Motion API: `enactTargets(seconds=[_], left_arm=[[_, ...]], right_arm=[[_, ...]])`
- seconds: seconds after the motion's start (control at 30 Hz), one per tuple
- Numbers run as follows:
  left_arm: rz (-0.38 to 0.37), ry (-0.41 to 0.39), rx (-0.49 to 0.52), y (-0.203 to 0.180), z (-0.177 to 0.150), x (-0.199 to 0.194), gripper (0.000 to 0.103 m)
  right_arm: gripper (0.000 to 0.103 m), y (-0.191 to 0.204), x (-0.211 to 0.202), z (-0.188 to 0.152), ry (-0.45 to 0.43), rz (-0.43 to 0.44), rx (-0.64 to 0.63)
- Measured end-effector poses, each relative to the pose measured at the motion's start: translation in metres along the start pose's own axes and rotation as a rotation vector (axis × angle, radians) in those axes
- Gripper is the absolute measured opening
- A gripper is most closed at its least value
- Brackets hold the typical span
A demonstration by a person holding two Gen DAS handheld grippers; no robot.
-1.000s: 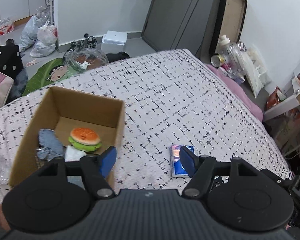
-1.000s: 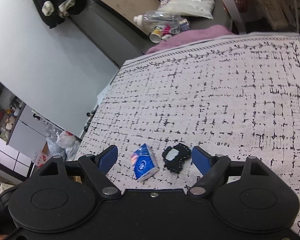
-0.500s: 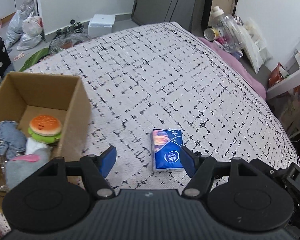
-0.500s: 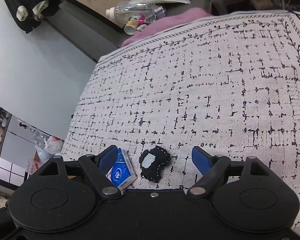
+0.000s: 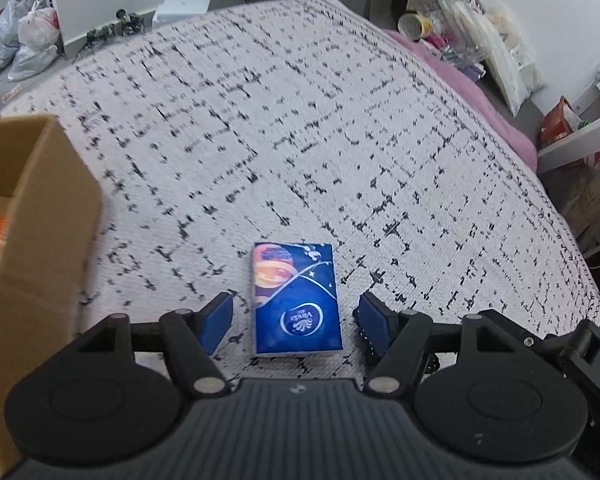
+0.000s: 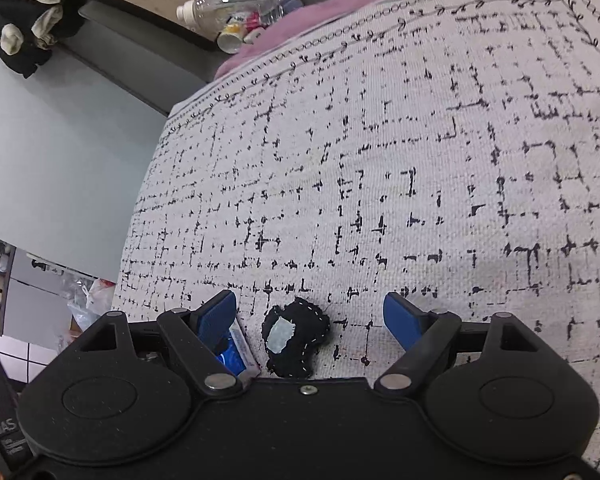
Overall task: Organize soft objects
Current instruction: 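Close the left gripper on the tissue pack while the right gripper grasps the black pouch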
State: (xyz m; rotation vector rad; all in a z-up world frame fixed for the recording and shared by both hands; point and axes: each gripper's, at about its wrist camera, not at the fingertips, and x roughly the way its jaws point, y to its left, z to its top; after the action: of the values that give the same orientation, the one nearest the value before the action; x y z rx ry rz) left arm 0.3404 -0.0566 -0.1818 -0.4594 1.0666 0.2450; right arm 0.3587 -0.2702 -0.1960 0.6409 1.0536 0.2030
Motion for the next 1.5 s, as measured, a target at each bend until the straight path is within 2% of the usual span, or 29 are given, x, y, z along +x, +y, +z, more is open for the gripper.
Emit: enactTargets(seconds=[0.27,0.5,0.57,0.63,0.7,0.87,0.97,1.0,1.03,1.13,1.5], left_arm=[[0.002,0.036,-0.015,0.000,-0.001,0.024,0.068],[0.000,0.011,-0.011,0.002,-0.001,0.026,0.067],[0.009,0.006,-0.005,0.004,-0.004,0.025,0.061],[0.015,-0.002,-0.020,0.008,-0.005,0.023,0.050],[0.006,-0.005,-0.037,0.013,-0.003,0.021,0.050],[0.038,-0.021,-0.078,0.026,-0.003,0.010,0.050],[0.044,-0.023,-0.094,0.034,-0.003,0.001,0.050],[0.045,-0.025,-0.095,0.036,-0.004,-0.002,0.050],[0.045,-0.028,-0.094,0.037,-0.004,-0.005,0.050],[0.052,-0.043,-0.089,0.040,-0.007,-0.017,0.050],[0.035,-0.091,-0.068,0.044,-0.016,-0.063,0.050]], right_arm=[[0.081,-0.003,0.019,0.004,0.028,-0.016,0.011],[0.081,0.016,0.029,-0.003,0.029,-0.064,-0.101],[0.079,0.022,0.030,-0.007,0.037,-0.066,-0.138],[0.076,0.026,0.032,-0.010,0.048,-0.066,-0.166],[0.074,0.031,0.034,-0.012,0.053,-0.078,-0.192],[0.065,0.044,0.039,-0.021,0.044,-0.145,-0.309],[0.052,0.057,0.044,-0.032,0.034,-0.210,-0.424],[0.044,0.060,0.045,-0.035,0.032,-0.223,-0.454],[0.041,0.062,0.045,-0.036,0.033,-0.223,-0.468],[0.033,0.063,0.041,-0.037,0.026,-0.216,-0.465],[0.032,0.057,-0.006,-0.040,-0.072,-0.184,-0.349]])
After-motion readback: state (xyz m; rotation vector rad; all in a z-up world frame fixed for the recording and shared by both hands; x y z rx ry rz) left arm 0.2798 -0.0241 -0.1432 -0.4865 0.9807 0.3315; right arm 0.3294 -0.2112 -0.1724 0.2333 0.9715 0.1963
